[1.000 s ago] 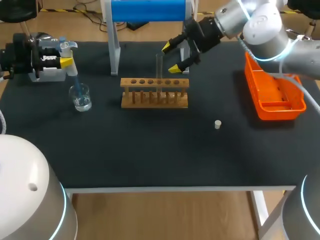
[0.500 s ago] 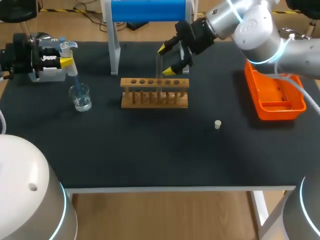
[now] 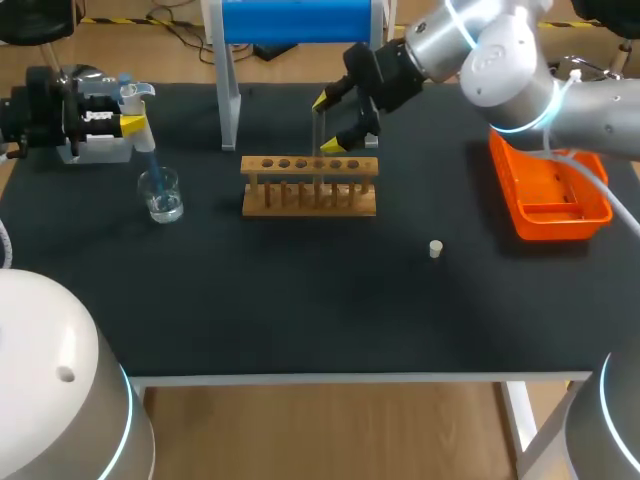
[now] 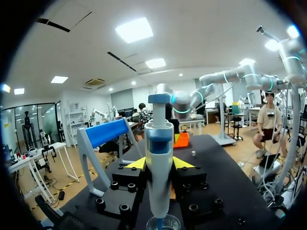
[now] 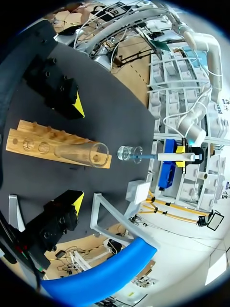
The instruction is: Invert the test tube, pick up the pipette, mount the tip to pipette, aspirate from beaker and dispense into the tube, eject the tip, return the pipette, and cap with the stopper.
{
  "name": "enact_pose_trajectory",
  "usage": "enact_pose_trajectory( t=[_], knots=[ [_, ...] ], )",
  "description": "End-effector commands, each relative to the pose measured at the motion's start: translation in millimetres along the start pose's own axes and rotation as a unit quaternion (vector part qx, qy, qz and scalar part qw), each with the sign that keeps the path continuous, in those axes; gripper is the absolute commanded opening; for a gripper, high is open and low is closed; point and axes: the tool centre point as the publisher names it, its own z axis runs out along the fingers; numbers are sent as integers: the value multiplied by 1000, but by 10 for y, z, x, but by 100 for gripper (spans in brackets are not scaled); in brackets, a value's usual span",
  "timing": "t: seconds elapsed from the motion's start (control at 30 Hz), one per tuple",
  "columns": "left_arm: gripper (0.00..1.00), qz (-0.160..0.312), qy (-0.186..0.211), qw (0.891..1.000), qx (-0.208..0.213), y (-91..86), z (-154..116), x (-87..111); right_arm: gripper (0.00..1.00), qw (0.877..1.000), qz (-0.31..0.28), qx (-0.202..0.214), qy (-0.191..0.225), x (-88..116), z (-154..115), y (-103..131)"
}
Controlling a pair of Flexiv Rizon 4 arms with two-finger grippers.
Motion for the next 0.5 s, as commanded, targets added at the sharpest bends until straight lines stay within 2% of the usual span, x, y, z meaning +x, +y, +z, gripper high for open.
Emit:
enact_pose_trajectory(
  t=[0.03,0.5],
  knots=[
    [0,0,2,1000,-1,-9,-9,-2,100,1000,0,2,6,-41,17,-4],
    [0,0,2,1000,-1,-9,-9,-2,100,1000,12,-4,9,21,16,-10]
  ],
)
